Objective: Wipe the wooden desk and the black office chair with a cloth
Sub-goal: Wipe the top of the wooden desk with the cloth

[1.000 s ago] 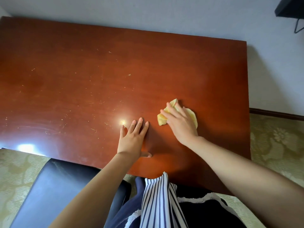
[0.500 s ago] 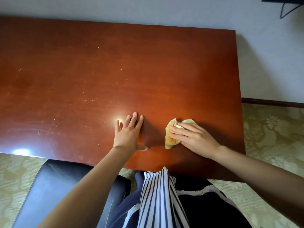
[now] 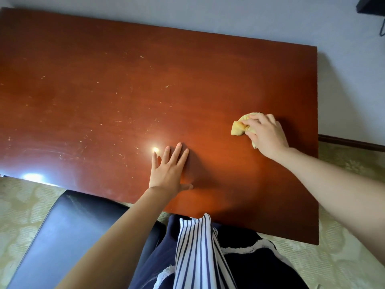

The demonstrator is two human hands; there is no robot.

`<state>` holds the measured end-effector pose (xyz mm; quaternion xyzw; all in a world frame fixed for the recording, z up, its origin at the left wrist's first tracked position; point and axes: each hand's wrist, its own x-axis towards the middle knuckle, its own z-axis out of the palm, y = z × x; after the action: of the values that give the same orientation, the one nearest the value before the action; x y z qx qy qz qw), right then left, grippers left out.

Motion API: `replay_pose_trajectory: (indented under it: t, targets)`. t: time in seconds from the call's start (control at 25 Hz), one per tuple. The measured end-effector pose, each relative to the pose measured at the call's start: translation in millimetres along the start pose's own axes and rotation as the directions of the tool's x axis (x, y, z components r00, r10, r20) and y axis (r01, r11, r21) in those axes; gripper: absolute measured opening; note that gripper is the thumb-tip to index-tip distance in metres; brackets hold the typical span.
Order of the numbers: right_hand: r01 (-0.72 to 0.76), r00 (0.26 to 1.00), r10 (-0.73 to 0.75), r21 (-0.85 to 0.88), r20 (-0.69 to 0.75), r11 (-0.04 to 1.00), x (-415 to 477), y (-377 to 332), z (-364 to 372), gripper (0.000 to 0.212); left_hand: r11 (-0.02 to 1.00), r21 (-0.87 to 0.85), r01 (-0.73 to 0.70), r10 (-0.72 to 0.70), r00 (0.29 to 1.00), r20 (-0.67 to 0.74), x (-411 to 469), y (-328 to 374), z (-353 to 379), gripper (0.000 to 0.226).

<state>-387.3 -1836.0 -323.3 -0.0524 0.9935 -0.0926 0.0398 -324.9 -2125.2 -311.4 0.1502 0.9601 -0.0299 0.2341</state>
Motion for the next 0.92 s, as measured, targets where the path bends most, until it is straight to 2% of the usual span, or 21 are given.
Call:
replay_pose_trajectory:
  t: [0.16, 0.28, 0.44, 0.6, 0.76, 0.92]
  targets:
    - [-0.256, 0.961, 0.264, 0.101, -0.078, 0.961, 24.9, -41.0, 14.3, 0.025, 0.993, -0.092, 0.071, -0.076, 0.996, -0.048, -24.0, -9.3, 15.8, 0.102]
    - [-0.311, 0.945, 0.319, 0.104, -0.074, 0.945, 32.7, -78.3, 23.3, 0.024, 0.975, -0.163, 0.154, -0.164, 0.985, -0.053, -44.3, -22.3, 27.1, 0.099]
    - [-0.085, 0.995, 0.089, 0.097, -0.037, 0.992, 16.6, -144.9, 39.6, 0.027, 0.931, -0.238, 0.276, -0.3, 0.951, -0.068, -72.2, -41.3, 43.3, 0.098]
    - [0.16, 0.987, -0.157, 0.135, -0.028, 0.978, -28.8, -199.1, 56.1, 0.032, 0.936, -0.182, 0.302, -0.317, 0.946, -0.062, -90.5, -55.8, 57.5, 0.108]
    - [0.453, 0.89, -0.454, 0.179, -0.04, 0.873, -80.4, -205.3, 60.6, 0.035, 0.945, -0.137, 0.297, -0.309, 0.948, -0.073, -97.0, -69.3, 63.9, 0.113]
    - [0.648, 0.761, -0.644, 0.133, -0.074, 0.75, -117.6, -174.7, 63.4, 0.046, 0.938, -0.127, 0.323, -0.336, 0.937, -0.094, -99.6, -83.3, 68.6, 0.117]
